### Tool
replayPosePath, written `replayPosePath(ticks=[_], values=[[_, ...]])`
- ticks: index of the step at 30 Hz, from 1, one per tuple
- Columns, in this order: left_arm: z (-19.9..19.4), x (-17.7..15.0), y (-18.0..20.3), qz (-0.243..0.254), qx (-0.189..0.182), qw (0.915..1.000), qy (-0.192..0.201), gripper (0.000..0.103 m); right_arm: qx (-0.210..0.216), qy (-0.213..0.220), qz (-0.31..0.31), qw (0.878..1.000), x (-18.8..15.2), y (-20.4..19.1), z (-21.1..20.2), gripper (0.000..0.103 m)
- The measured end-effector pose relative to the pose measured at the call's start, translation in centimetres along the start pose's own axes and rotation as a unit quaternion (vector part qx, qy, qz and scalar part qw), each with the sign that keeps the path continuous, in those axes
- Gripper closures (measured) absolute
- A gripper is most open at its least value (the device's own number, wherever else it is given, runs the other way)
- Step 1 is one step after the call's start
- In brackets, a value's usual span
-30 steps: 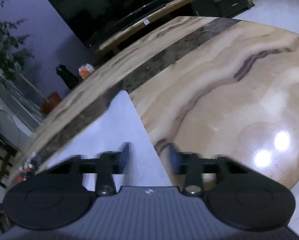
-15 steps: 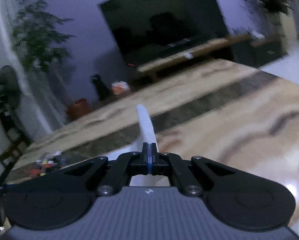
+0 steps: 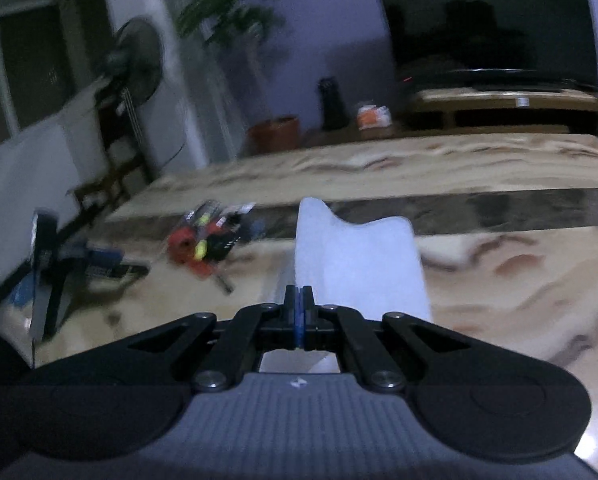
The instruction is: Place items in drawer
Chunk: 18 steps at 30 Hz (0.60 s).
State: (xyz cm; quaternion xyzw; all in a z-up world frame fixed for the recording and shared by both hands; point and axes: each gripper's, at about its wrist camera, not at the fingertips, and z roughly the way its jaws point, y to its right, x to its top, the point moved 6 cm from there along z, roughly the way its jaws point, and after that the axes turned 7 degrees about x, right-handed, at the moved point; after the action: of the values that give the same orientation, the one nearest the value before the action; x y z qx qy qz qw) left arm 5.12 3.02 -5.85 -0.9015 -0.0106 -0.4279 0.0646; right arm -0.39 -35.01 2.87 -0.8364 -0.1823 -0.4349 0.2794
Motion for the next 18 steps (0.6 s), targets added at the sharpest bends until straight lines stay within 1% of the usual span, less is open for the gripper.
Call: replayPosePath(ticks=[4,9,14,15,16,18], values=[[0.0,0.0,0.0,0.0,0.0,1.0,0.0,0.0,0.015,-0.038,-0.03,0.999,-1.1,-2.1,1.2,0.102],[0.0,0.0,0.0,0.0,0.0,1.0,0.0,0.0,-0.002,-0.055,-0.026,0.998,-1.7,-1.9,1.8,0.101],[0.0,0.0,0.0,0.0,0.0,1.0,0.0,0.0,-0.029,-0.061,-0.01,0.998,-2.4,-1.4,2.3,0.101],[0.0,0.0,0.0,0.0,0.0,1.0,0.0,0.0,-0.028,-0.063,-0.008,0.998,-2.5,-1.4,2.6,0.101],[0.0,0.0,0.0,0.0,0.0,1.0,0.0,0.0,-0.029,-0.061,-0.006,0.998,-2.4,-1.3,3.1,0.101],[0.0,0.0,0.0,0.0,0.0,1.0,0.0,0.0,-0.025,-0.041,0.013,0.999,-2.1,-1.3,3.0,0.101]])
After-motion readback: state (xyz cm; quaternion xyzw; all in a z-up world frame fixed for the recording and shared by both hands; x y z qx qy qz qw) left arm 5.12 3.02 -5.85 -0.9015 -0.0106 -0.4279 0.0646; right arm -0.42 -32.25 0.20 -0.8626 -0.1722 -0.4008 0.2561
